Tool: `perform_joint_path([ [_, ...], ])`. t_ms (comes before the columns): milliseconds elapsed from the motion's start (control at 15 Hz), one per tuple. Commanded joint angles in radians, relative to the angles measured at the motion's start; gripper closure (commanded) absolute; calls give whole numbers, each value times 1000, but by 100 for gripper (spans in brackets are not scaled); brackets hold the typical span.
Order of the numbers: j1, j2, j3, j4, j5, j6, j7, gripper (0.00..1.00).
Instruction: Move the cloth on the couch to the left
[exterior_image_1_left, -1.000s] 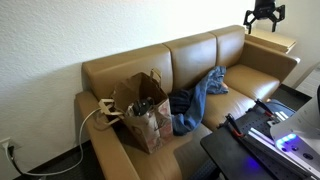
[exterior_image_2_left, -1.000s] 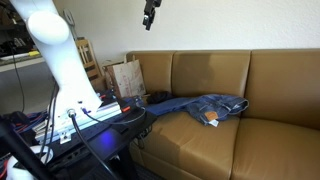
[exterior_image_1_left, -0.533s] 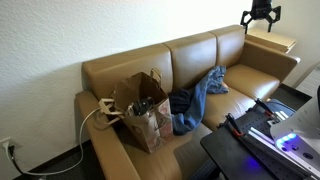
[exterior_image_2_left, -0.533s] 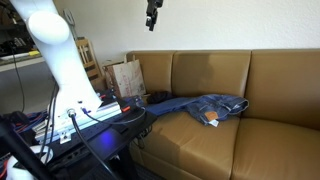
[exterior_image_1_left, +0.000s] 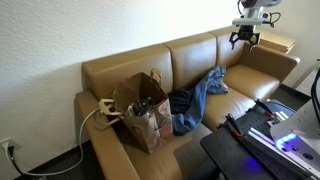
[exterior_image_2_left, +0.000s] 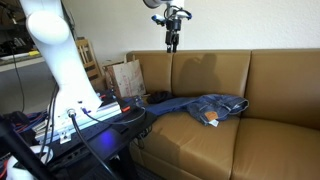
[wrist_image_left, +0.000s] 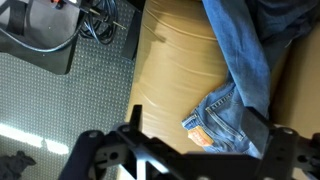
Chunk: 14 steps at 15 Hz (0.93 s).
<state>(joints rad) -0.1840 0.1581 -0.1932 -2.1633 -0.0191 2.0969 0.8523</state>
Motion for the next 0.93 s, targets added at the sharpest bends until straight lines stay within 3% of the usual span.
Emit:
perform_joint_path([
  [0, 11, 17, -12, 2, 17, -8, 4, 0],
  [200, 14, 28, -13, 5, 21, -9, 4, 0],
  [267, 25, 30, -16, -9, -30, 32, 24, 0],
  [667, 53, 283, -40, 23, -54, 481, 217, 0],
  [867, 116, 439, -110, 82, -49, 685, 357, 0],
])
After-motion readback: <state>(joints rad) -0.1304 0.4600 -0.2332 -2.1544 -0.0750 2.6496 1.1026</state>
